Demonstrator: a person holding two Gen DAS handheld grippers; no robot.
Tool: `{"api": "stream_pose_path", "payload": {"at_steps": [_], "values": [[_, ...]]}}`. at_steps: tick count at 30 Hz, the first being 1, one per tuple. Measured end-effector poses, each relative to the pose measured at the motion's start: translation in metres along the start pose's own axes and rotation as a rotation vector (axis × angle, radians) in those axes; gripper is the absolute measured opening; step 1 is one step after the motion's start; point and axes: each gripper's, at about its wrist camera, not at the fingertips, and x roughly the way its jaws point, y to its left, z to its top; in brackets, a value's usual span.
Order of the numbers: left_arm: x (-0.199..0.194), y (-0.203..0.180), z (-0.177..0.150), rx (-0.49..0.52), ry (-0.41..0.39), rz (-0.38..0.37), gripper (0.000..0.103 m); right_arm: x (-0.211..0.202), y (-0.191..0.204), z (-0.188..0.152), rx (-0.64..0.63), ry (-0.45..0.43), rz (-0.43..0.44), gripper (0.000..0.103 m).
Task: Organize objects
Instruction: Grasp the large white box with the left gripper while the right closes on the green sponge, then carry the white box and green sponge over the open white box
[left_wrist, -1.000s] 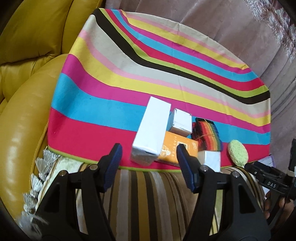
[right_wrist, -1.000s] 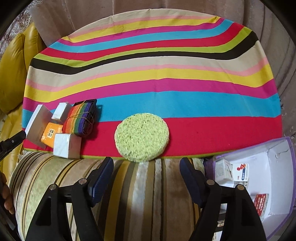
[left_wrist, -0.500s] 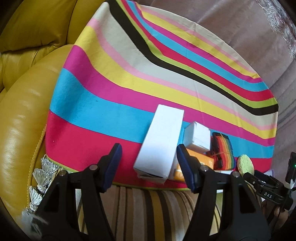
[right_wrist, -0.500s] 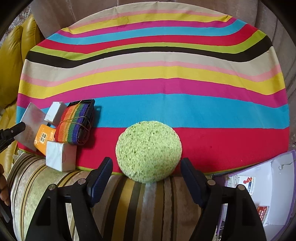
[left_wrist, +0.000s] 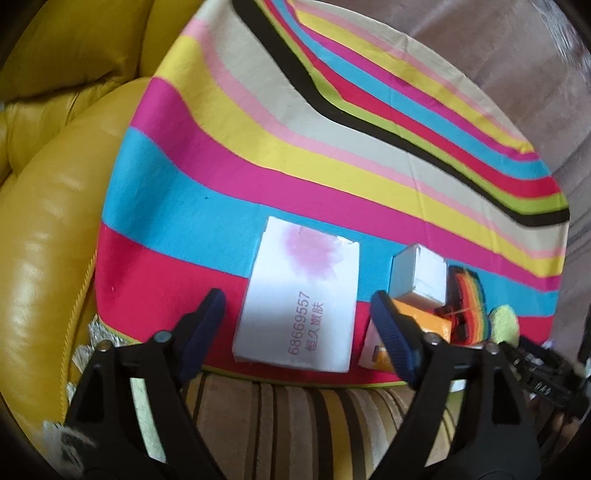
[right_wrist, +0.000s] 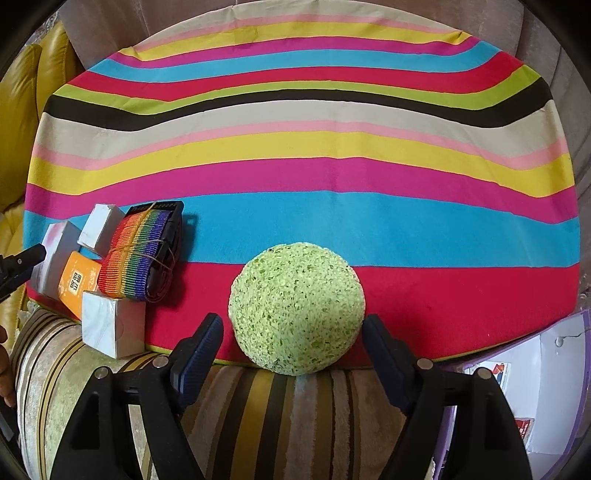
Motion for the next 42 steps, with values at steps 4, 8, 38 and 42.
{"api": "stream_pose_path", "payload": {"at_steps": [4,8,38,42], "values": [[0.008,-0.009,0.0,0.067,0.037,0.026,0.089,0.0,0.001,0.0,-0.001,-0.006,-0.008,0.083],[0.016,-0.01,0.003,0.082,0.053,0.081,0.088,0.001,0.001,0.001,0.004,-0.005,-0.006,0.084],[-0.037,-0.051,-0.018,0.166,-0.126,0.098,0.072,-0.011,0.0,0.0,0.002,-0.075,-0.033,0.082],[-0.048,-0.067,-0.031,0.19,-0.123,0.073,0.072,-0.024,0.002,-0.009,0.007,-0.089,-0.014,0.082]]}}
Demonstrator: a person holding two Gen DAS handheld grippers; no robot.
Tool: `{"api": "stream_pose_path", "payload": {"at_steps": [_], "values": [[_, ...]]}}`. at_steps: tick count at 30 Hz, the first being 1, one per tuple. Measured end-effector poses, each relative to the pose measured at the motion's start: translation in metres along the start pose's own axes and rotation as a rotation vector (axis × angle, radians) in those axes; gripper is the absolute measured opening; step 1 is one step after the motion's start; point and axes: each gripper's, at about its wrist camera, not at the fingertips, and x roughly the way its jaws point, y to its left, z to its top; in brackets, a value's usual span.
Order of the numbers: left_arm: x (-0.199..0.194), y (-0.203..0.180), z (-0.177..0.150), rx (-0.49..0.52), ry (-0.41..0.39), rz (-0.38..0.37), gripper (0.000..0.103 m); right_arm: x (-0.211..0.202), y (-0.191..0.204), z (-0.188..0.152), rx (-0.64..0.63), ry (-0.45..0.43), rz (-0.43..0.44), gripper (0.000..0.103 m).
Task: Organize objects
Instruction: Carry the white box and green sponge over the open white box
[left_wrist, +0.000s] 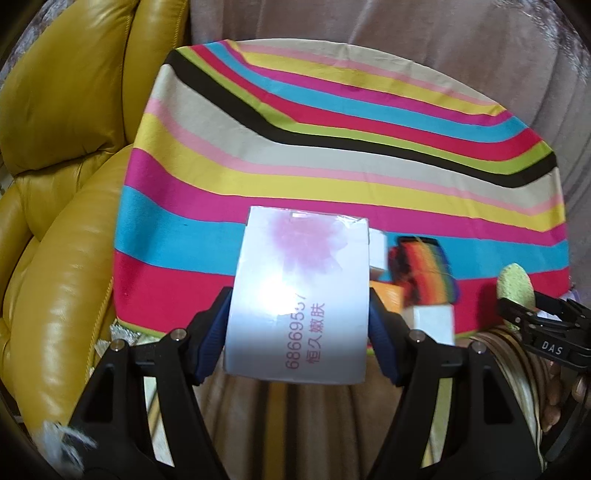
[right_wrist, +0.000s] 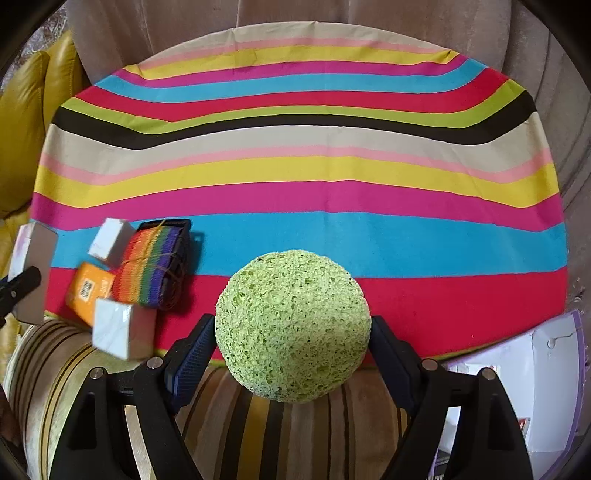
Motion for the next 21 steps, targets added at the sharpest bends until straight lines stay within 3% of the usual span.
{"api": "stream_pose_path", "payload": {"at_steps": [21], "values": [[-0.033,-0.1,-0.031,0.15,0.05,-0.223,0.072,-0.047,-0.035,-0.043,0.105,-0.055,0.054,0.082]]}}
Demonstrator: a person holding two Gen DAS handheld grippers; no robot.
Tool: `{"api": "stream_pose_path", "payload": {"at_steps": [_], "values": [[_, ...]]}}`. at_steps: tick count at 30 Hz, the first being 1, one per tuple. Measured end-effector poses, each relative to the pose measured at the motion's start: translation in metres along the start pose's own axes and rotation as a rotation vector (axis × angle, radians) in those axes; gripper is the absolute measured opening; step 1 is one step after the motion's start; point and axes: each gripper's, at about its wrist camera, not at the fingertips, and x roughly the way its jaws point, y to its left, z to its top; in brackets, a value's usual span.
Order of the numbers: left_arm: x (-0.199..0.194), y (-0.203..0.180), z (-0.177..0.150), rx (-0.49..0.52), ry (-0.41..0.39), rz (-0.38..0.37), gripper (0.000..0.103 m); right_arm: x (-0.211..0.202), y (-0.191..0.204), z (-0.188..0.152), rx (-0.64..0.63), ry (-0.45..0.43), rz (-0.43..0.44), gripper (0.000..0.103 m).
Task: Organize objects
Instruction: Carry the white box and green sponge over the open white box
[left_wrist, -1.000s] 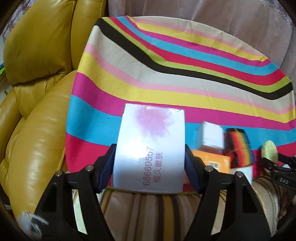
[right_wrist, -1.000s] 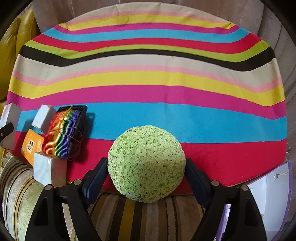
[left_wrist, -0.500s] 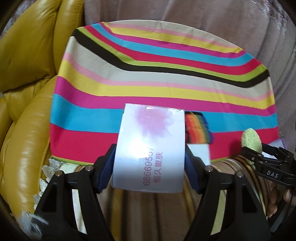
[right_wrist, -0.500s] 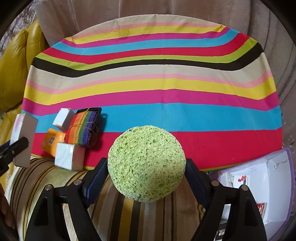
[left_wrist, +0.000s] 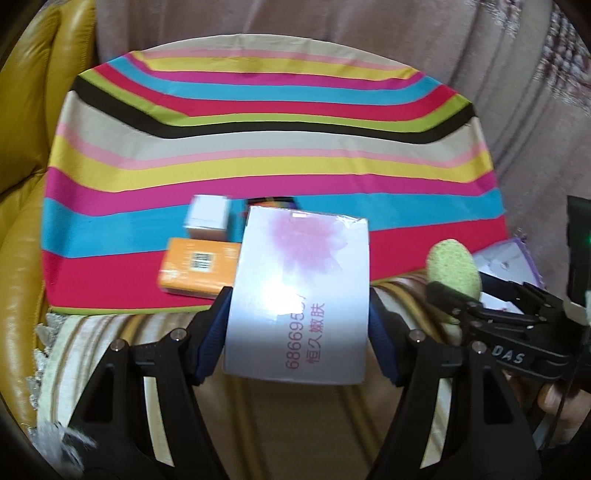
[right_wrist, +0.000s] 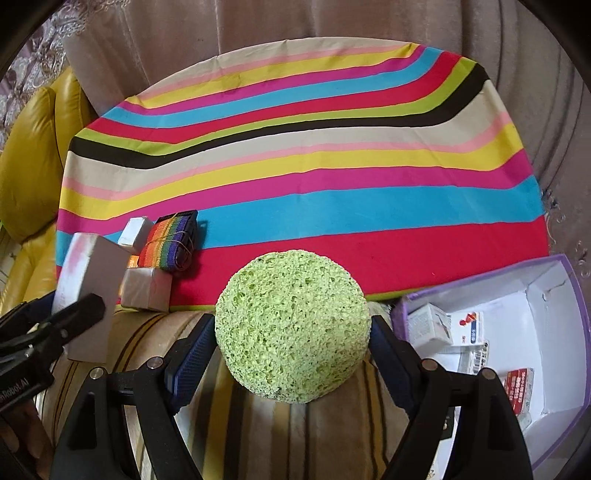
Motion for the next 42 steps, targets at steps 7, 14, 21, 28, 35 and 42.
{"api": "stream_pose_path", "payload": {"at_steps": [7,14,21,28,35,42], "values": [[0.003,-0.032,-0.003,0.055,0.017,-0.042,0.072,-0.014,-0.021,-0.013,0.046,-0.014,-0.001,0.082],[0.008,-0.06,-0.005,0.102,0.042,-0.085,0.072,-0.032,-0.05,-0.027,0.109,-0.029,-0.008,0.082],[0.017,-0.092,-0.005,0.154,0.067,-0.138,0.071,-0.047,-0.084,-0.043,0.165,-0.034,-0.047,0.082],[0.025,-0.127,-0.007,0.227,0.088,-0.184,0.07,-0.058,-0.129,-0.057,0.246,-0.036,-0.113,0.082],[0.032,-0.167,-0.01,0.312,0.108,-0.238,0.07,-0.068,-0.169,-0.068,0.325,-0.038,-0.181,0.082],[0.043,-0.203,-0.016,0.388,0.152,-0.296,0.07,-0.075,-0.203,-0.079,0.389,-0.036,-0.239,0.082]]}}
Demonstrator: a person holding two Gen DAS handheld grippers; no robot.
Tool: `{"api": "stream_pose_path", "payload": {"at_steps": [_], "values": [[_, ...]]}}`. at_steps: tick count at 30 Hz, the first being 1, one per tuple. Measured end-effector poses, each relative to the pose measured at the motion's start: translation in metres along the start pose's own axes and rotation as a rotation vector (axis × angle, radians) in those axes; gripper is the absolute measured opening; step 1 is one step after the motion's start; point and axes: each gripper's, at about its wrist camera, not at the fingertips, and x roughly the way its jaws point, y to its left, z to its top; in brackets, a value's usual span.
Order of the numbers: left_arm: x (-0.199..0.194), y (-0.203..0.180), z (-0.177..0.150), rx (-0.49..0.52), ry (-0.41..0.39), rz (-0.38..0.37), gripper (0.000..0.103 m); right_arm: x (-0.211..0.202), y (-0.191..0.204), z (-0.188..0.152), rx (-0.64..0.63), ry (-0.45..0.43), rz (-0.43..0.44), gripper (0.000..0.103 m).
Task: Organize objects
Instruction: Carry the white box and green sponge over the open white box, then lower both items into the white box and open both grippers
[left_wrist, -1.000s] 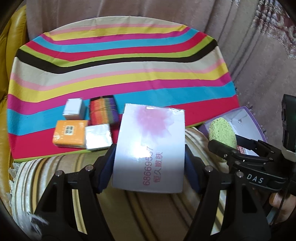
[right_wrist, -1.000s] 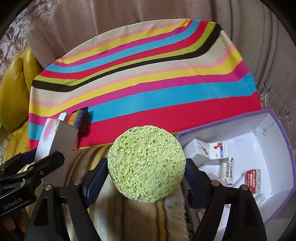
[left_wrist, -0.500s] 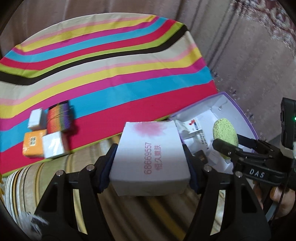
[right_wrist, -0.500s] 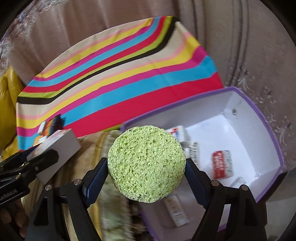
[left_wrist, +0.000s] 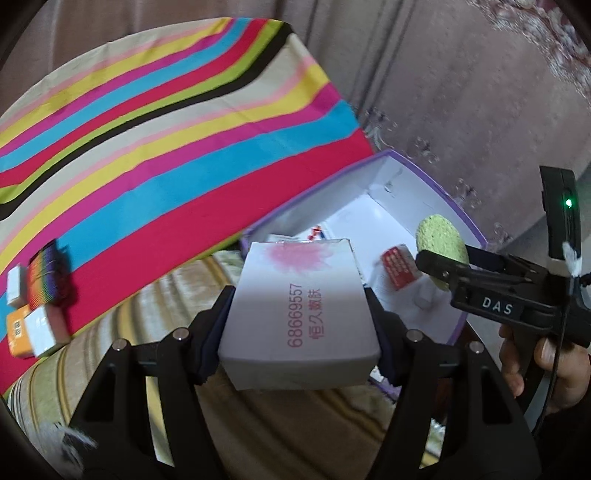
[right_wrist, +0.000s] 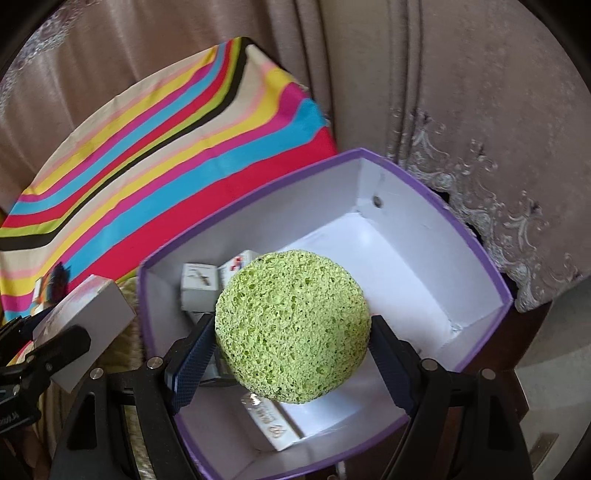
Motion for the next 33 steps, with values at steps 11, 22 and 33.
{"api": "stream_pose_path", "payload": {"at_steps": [11,22,33], "values": [[0.019,-0.044,0.003,0.115,0.069,-0.141,0.07,-0.005,-0.032,0.005,0.067,-0.012,-0.044,0.083],[0.02,-0.036,0.004,0.05,0.077,-0.166,0.075,-0.003,-0.037,0.006,0.078,0.004,-0.055,0.085],[0.007,-0.009,-0.002,-0.069,0.021,-0.145,0.075,0.001,-0.014,0.006,0.05,0.013,0.008,0.085]]}}
